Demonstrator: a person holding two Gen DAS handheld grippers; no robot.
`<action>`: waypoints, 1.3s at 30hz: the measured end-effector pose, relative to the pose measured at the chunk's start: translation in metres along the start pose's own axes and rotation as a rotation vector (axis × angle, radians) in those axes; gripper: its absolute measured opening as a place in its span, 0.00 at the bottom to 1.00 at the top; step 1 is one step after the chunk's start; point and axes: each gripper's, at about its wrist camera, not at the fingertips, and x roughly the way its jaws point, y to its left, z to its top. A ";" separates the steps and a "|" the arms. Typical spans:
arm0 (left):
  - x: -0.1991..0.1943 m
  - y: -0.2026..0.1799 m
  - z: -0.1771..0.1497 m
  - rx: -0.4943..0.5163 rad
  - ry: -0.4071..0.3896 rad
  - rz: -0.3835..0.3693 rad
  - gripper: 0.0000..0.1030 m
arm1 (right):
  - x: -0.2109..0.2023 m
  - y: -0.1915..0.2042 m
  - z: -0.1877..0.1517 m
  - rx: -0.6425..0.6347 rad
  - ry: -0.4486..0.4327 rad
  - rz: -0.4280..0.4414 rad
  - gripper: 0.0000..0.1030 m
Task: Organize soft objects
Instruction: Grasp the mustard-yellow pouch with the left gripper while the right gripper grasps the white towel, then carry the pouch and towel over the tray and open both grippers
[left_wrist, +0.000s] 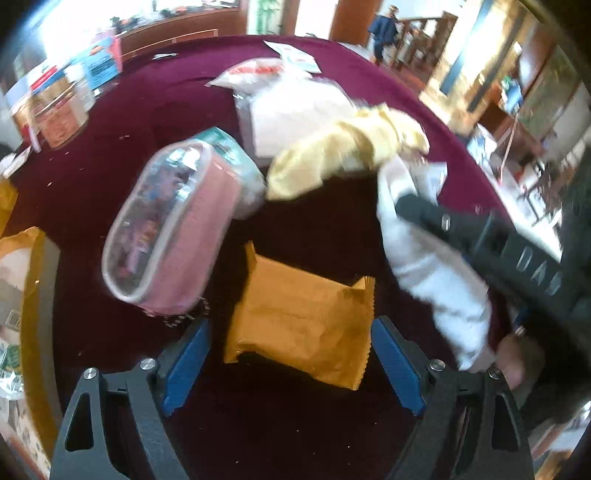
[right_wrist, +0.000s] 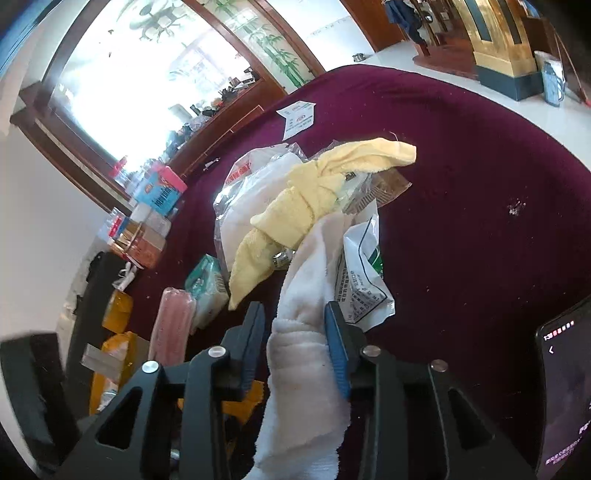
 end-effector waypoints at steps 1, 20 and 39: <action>0.000 -0.004 -0.003 0.025 -0.020 0.034 0.83 | 0.000 -0.001 0.001 0.008 0.001 0.012 0.36; -0.068 0.048 -0.069 -0.161 -0.080 -0.160 0.51 | 0.010 0.000 0.002 0.017 0.045 0.001 0.45; -0.135 0.117 -0.094 -0.286 -0.183 -0.258 0.51 | -0.032 0.066 -0.065 -0.162 0.034 0.148 0.28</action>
